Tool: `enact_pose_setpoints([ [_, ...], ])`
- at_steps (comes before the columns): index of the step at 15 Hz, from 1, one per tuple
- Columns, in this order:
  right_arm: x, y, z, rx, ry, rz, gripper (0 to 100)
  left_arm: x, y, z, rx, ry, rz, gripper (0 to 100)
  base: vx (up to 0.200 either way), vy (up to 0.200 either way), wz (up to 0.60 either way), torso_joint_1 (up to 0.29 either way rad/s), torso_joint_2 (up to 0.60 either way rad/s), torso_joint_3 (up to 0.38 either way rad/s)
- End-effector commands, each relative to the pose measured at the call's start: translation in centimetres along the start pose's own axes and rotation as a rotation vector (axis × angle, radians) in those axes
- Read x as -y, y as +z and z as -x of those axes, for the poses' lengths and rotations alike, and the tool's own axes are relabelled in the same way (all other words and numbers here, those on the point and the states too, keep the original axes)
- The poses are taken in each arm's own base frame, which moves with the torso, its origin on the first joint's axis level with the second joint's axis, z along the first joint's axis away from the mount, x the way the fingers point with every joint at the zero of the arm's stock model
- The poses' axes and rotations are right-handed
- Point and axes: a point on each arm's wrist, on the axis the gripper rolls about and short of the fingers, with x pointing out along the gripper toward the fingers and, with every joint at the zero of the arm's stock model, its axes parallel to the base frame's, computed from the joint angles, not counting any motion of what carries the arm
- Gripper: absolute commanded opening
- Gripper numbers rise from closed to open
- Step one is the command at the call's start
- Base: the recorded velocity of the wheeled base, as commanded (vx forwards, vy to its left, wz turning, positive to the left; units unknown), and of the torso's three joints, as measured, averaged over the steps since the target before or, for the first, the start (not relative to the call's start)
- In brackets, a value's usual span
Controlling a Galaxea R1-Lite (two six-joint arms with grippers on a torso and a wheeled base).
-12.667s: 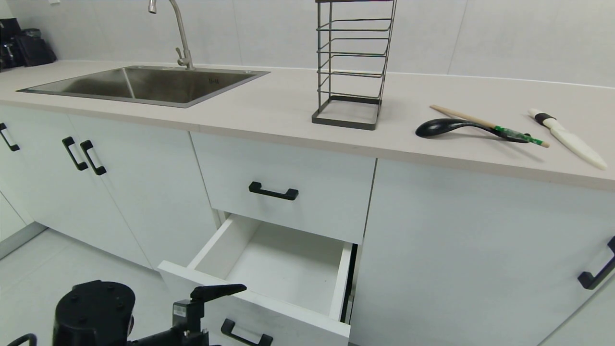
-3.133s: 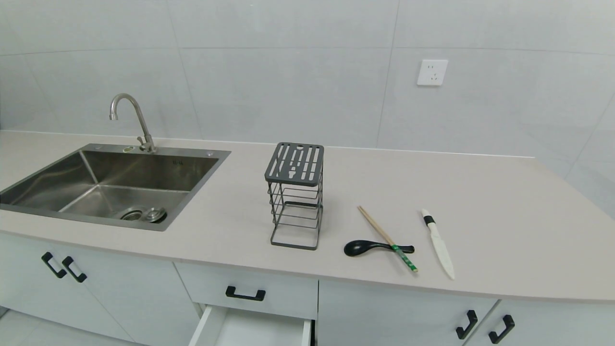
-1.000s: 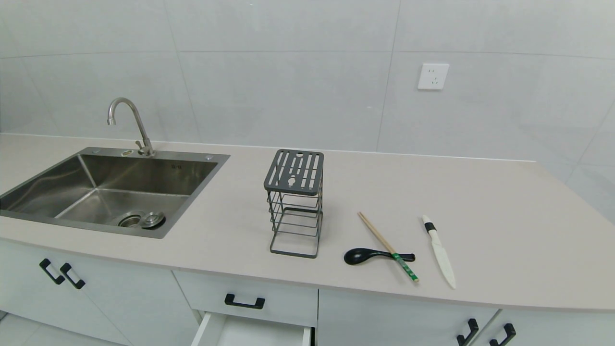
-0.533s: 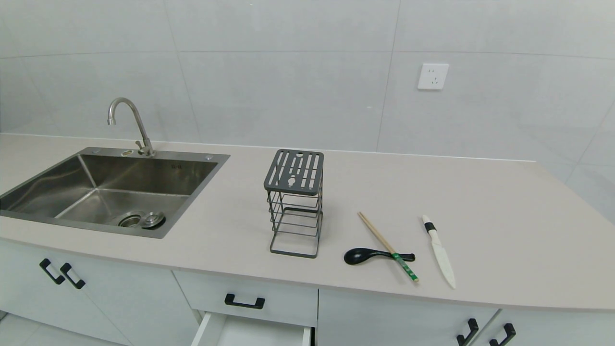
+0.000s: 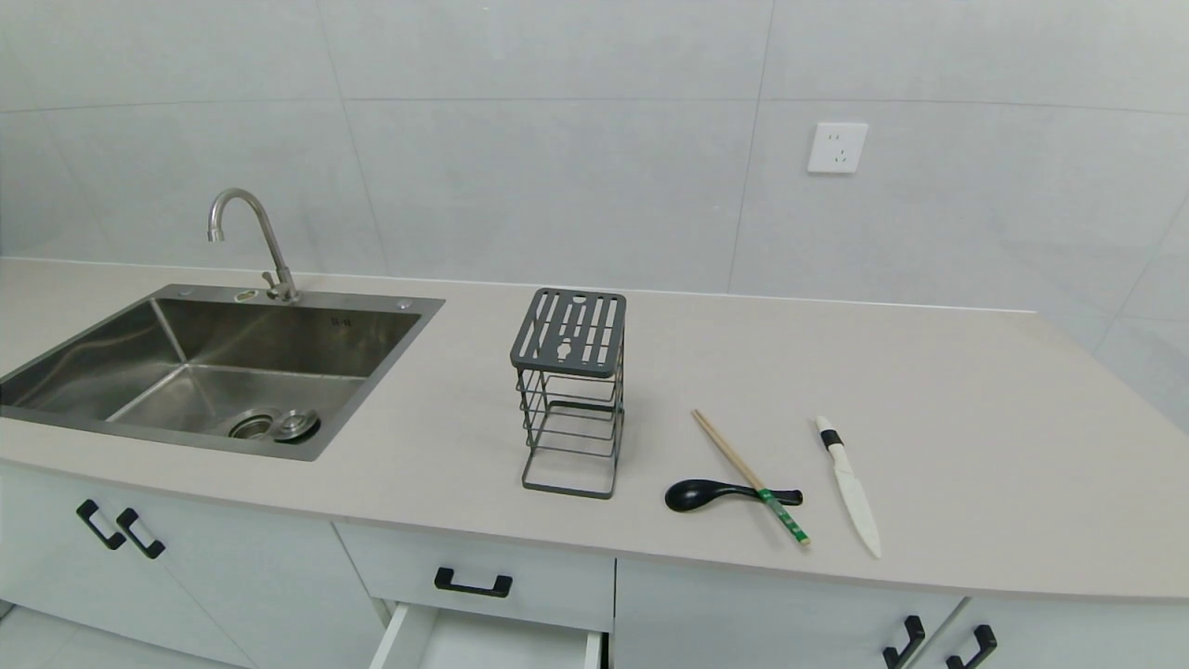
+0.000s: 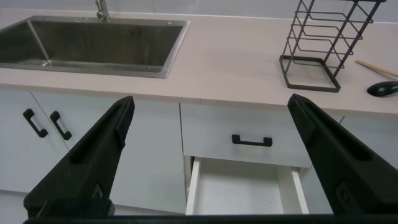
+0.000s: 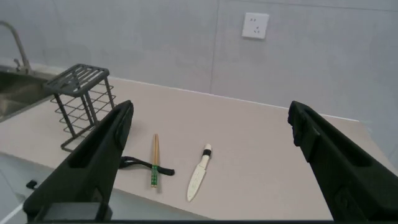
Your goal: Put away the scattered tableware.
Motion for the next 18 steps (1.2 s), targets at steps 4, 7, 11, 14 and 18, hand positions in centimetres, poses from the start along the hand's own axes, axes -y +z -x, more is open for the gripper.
enact_pose_setpoints([
  [4, 0.3, -3.1, -4.2, -0.252, 0.081, -0.028, 100, 0.0, 0.0, 0.0, 0.000, 0.000, 0.000, 100, 0.000, 0.000, 0.00, 0.000, 0.00, 0.000],
  [7, 0.5, -2.4, -5.4, -0.253, 0.086, -0.028, 100, 0.0, 0.0, 0.0, 0.000, 0.000, 0.000, 100, 0.000, 0.000, 0.00, 0.000, 0.00, 0.000],
  [11, 0.1, -2.7, -7.0, -0.257, 0.150, -0.020, 100, 0.0, 0.0, 0.0, 0.000, 0.000, 0.000, 100, 0.000, 0.000, 0.00, 0.000, 0.00, 0.000],
  [14, -0.1, -2.7, -8.2, -0.287, 0.179, -0.023, 100, 0.0, 0.0, 0.0, 0.000, 0.000, 0.000, 100, 0.000, 0.000, 0.00, 0.000, 0.00, 0.000],
  [18, -0.9, -1.8, -9.2, -0.225, 0.254, -0.009, 100, 0.0, 0.0, 0.0, 0.000, 0.000, 0.000, 100, 0.000, 0.000, 0.00, 0.000, 0.00, 0.000],
])
